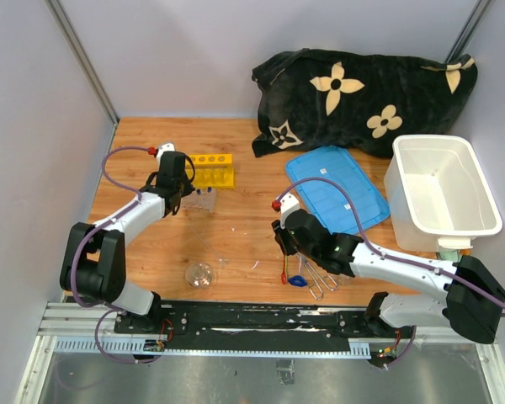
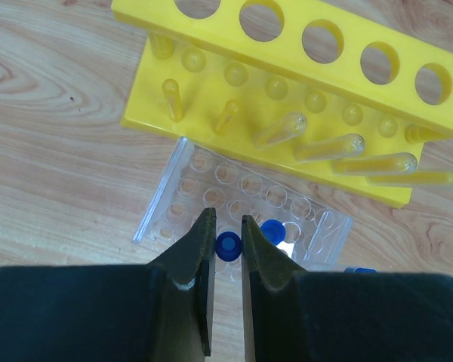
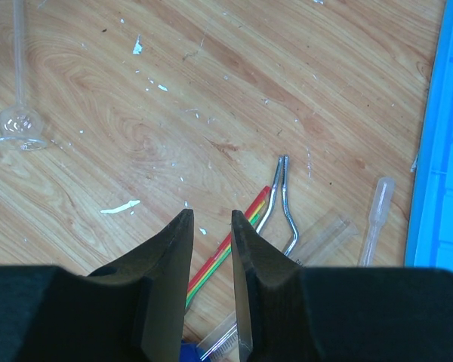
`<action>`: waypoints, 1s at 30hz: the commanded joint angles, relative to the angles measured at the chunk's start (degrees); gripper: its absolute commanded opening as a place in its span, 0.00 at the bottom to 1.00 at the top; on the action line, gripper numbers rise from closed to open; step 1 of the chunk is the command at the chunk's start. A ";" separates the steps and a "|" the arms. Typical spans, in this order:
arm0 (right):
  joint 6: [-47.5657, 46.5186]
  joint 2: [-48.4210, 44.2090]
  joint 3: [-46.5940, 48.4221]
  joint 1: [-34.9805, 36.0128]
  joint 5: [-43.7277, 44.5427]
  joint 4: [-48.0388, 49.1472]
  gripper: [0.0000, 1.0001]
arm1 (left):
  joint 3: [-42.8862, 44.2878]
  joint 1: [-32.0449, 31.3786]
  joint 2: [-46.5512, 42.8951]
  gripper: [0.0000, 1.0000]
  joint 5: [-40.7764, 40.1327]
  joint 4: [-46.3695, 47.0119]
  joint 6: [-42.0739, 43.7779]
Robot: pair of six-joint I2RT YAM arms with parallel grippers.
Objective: Organize the chemistry lab equipment
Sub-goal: Insert the test tube into the slot of the test tube rack.
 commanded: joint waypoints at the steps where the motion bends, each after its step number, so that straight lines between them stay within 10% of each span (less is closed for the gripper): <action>1: -0.92 -0.53 -1.00 -1.10 -0.70 1.31 0.28 | 2.00 0.40 0.45 0.13 -0.56 1.40 0.51; 10: -0.55 -0.24 -1.30 -1.56 -1.62 1.78 0.28 | 2.46 0.41 -0.88 0.50 -0.36 0.52 0.46; 18: -0.61 -1.36 -1.05 -1.94 -1.26 1.48 0.28 | 4.12 0.36 -5.22 0.57 0.32 -3.32 -1.58; 24: -1.69 -2.08 1.17 -3.00 -1.40 -0.19 0.28 | 4.67 0.38 -14.64 0.86 5.56 -3.07 -1.73; 30: -1.72 -4.12 2.68 -3.09 -0.09 -2.14 0.28 | 12.11 0.65 -13.03 0.86 6.30 -9.13 -0.05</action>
